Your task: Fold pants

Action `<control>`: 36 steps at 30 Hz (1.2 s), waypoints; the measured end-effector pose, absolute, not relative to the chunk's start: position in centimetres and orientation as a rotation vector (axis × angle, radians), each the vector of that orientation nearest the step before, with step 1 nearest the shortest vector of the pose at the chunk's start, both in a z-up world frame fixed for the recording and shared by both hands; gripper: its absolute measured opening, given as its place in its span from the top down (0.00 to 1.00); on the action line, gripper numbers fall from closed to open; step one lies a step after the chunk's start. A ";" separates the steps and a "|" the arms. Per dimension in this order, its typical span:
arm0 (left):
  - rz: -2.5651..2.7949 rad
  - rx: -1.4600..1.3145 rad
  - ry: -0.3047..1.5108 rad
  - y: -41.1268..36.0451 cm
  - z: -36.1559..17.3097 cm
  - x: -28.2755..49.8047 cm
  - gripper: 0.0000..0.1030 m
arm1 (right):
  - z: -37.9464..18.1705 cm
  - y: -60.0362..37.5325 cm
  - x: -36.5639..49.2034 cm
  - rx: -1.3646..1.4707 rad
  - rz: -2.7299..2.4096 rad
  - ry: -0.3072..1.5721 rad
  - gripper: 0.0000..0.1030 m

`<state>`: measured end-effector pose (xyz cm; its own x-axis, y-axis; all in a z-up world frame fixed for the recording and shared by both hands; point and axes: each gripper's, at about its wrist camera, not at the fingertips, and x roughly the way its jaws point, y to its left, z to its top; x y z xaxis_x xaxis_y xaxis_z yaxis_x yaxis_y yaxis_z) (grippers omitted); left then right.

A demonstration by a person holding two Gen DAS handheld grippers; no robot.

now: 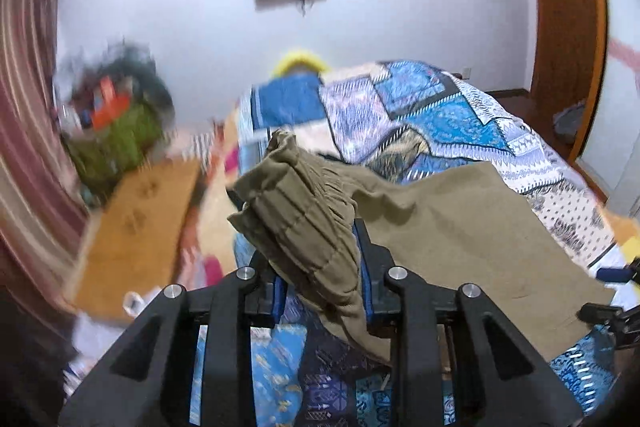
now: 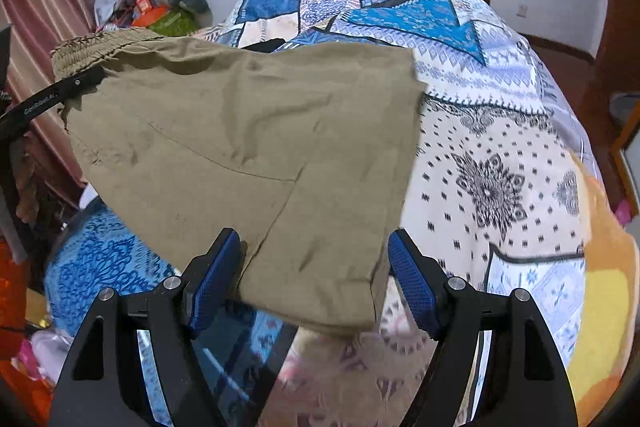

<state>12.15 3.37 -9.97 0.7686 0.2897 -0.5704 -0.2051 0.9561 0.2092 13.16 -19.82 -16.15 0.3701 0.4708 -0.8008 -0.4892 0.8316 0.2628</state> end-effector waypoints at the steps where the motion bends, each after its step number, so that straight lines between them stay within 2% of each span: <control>1: 0.256 0.181 0.623 2.3 -9.7 12.2 0.72 | -16.2 -19.8 13.1 -0.022 0.614 1.016 0.29; 6: 0.085 0.265 0.583 -2.9 -8.2 12.6 0.74 | -17.3 -20.0 13.3 0.044 0.632 1.037 0.26; 12: -0.188 0.108 0.689 -5.7 -7.2 14.6 0.75 | -17.3 -20.1 13.2 0.060 0.628 1.030 0.26; 21: -0.470 -0.072 0.920 -8.4 -10.1 17.7 0.75 | -16.9 -21.5 12.4 0.063 0.611 1.008 0.26; 30: -0.480 -0.023 0.994 -10.8 -11.8 17.4 0.74 | -16.5 -21.8 11.7 0.064 0.602 0.988 0.26; 33: -0.512 -0.042 1.022 -10.7 -11.9 17.2 0.60 | -16.1 -22.1 11.2 0.063 0.594 0.973 0.26; 35: -0.557 -0.100 1.040 -9.9 -11.9 17.3 0.41 | -15.7 -22.4 10.9 0.063 0.586 0.960 0.26; 36: -0.564 -0.121 1.038 -9.6 -11.7 17.2 0.40 | -15.6 -22.5 10.9 0.063 0.583 0.958 0.26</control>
<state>17.24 -9.61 -11.72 0.3809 -0.4961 -0.7803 0.3845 0.8524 -0.3543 10.90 -22.54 -15.64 0.4348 0.4953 -0.7521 -0.4406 0.8454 0.3020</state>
